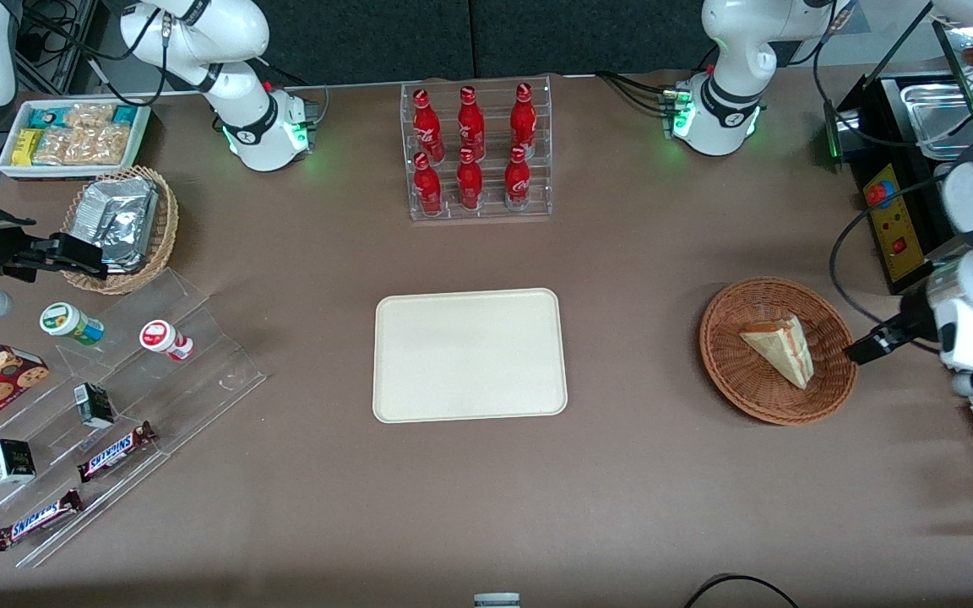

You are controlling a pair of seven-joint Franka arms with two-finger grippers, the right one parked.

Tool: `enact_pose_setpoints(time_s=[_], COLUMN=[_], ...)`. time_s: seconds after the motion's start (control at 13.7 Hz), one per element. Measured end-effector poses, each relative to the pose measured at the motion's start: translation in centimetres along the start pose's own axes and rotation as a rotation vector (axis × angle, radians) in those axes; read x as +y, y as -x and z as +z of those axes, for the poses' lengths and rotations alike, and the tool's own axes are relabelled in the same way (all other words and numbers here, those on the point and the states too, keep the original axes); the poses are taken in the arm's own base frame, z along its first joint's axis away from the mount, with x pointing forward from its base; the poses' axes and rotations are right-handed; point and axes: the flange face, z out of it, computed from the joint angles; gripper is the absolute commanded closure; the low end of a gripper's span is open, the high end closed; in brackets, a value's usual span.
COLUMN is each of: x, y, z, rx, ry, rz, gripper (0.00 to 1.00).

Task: Place sandwich from basket to tray
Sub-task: 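Move the open left gripper down over the wrapped sandwich in the basket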

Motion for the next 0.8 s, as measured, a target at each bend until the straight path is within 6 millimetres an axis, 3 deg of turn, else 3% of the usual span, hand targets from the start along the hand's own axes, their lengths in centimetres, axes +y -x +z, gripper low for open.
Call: enact_pose_setpoints(time_s=[0.15, 0.36, 0.58, 0.8], x=[0.4, -0.6, -2.0, -3.3], y=[1.0, 3.0, 5.1, 6.9], z=[3.1, 7.4, 10.0, 11.3], rx=[0.020, 0.036, 0.048, 0.058], ry=[0.017, 0.033, 0.045, 0.056], rz=[-0.053, -0.089, -0.095, -0.130], gripper=[0.00, 0.00, 0.00, 0.00])
